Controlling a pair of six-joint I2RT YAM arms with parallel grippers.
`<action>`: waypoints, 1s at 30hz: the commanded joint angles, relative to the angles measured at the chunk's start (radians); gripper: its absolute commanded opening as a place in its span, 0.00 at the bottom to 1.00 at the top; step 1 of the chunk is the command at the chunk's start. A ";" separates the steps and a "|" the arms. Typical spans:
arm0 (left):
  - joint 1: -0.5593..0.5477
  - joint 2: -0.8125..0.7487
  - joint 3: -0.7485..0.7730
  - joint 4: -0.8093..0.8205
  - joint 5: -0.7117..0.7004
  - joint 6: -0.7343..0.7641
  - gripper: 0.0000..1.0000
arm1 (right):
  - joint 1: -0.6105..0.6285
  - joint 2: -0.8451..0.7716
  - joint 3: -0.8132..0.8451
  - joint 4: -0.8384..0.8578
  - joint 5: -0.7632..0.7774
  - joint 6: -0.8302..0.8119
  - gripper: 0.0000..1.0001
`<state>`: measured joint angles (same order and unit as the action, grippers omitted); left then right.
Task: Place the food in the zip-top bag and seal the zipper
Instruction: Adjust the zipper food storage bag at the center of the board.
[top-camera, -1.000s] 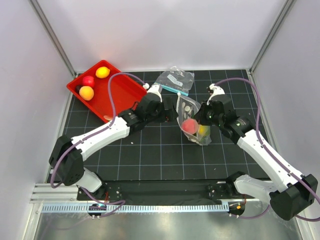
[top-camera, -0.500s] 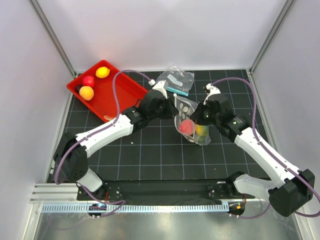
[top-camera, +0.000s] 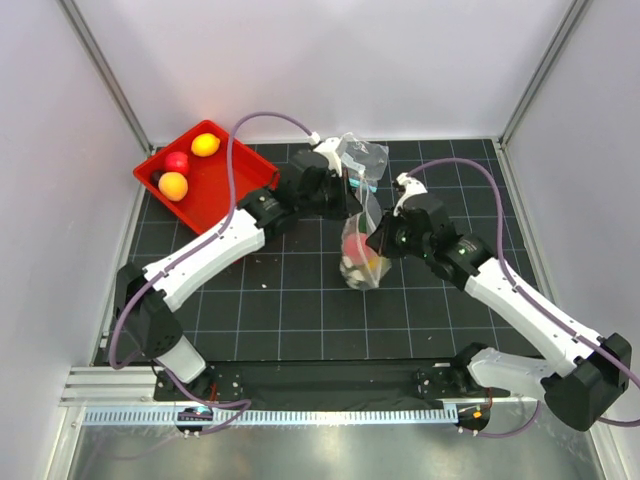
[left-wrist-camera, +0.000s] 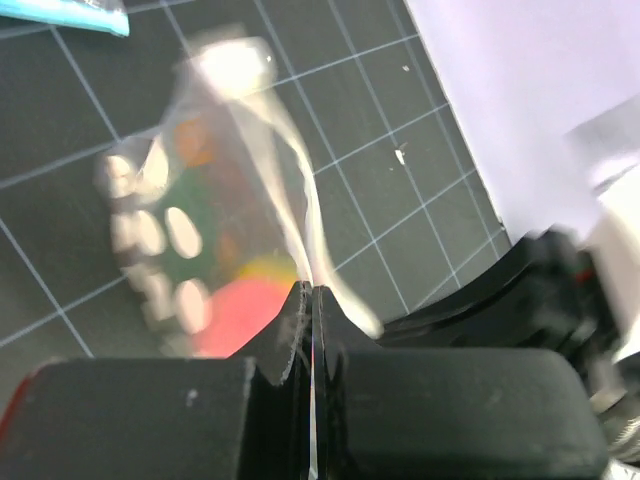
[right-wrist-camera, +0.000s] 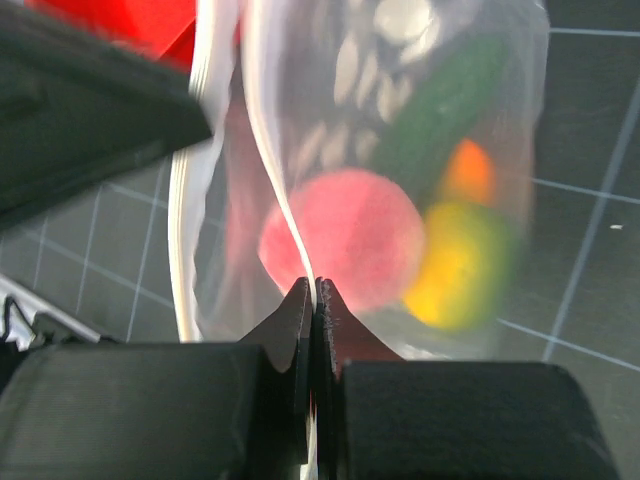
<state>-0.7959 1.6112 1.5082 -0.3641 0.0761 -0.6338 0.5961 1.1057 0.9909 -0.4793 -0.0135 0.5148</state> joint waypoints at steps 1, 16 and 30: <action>0.046 0.025 0.086 -0.114 0.108 0.062 0.00 | 0.054 -0.036 0.057 0.038 0.006 0.027 0.01; 0.101 -0.031 -0.003 -0.176 0.235 0.358 0.00 | 0.102 -0.159 0.049 -0.035 0.268 -0.042 0.48; 0.100 -0.125 -0.069 -0.188 0.060 0.453 0.00 | -0.038 -0.125 -0.080 0.117 0.140 -0.148 0.47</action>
<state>-0.6952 1.5127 1.4422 -0.5583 0.1715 -0.2226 0.5884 0.9871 0.9382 -0.4664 0.2371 0.3935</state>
